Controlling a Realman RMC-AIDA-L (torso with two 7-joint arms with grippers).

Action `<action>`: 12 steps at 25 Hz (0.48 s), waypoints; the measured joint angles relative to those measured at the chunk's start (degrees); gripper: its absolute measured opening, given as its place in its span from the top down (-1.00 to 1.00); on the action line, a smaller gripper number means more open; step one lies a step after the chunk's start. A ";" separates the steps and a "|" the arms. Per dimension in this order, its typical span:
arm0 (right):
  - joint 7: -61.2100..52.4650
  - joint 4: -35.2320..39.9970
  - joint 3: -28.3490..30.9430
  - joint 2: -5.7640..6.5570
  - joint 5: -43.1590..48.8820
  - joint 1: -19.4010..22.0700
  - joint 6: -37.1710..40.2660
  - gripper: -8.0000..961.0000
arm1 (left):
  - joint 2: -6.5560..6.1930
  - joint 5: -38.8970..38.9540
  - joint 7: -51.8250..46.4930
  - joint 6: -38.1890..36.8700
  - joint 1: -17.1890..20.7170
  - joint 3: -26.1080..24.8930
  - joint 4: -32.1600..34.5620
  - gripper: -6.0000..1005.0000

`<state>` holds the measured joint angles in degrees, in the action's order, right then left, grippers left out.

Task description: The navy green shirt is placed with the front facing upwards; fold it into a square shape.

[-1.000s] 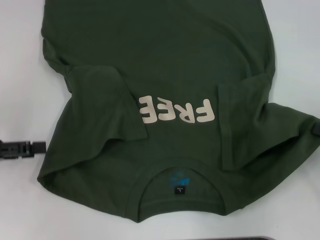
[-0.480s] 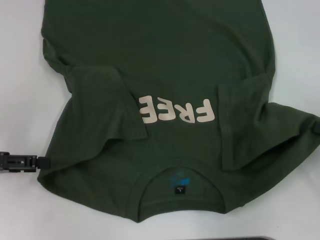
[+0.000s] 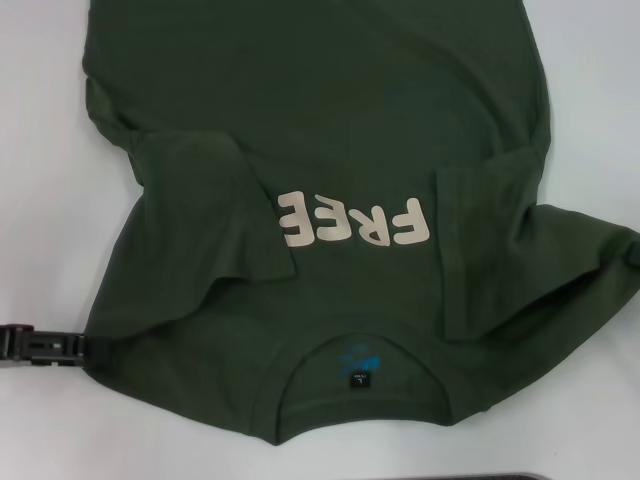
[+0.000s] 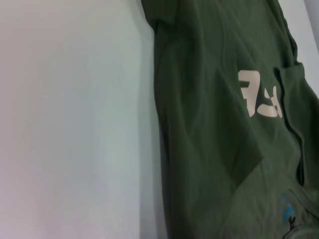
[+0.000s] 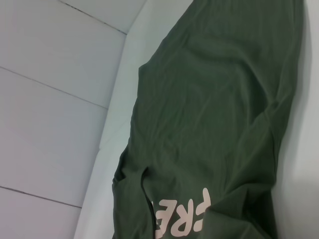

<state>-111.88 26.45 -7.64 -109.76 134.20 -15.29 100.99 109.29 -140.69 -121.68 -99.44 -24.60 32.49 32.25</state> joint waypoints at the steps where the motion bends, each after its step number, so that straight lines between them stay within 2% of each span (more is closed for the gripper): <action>1: 0.00 0.00 0.00 0.00 0.00 0.00 0.01 0.97 | 0.13 -0.17 0.05 0.05 -0.10 0.02 0.00 -0.57; 12: -0.09 0.00 0.00 0.00 0.01 0.00 0.17 0.97 | 0.52 -0.37 0.07 0.43 -0.93 0.36 0.00 -0.52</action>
<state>-111.97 26.45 -7.64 -109.76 134.21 -15.29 101.16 109.81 -141.06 -121.60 -99.01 -25.53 32.85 32.25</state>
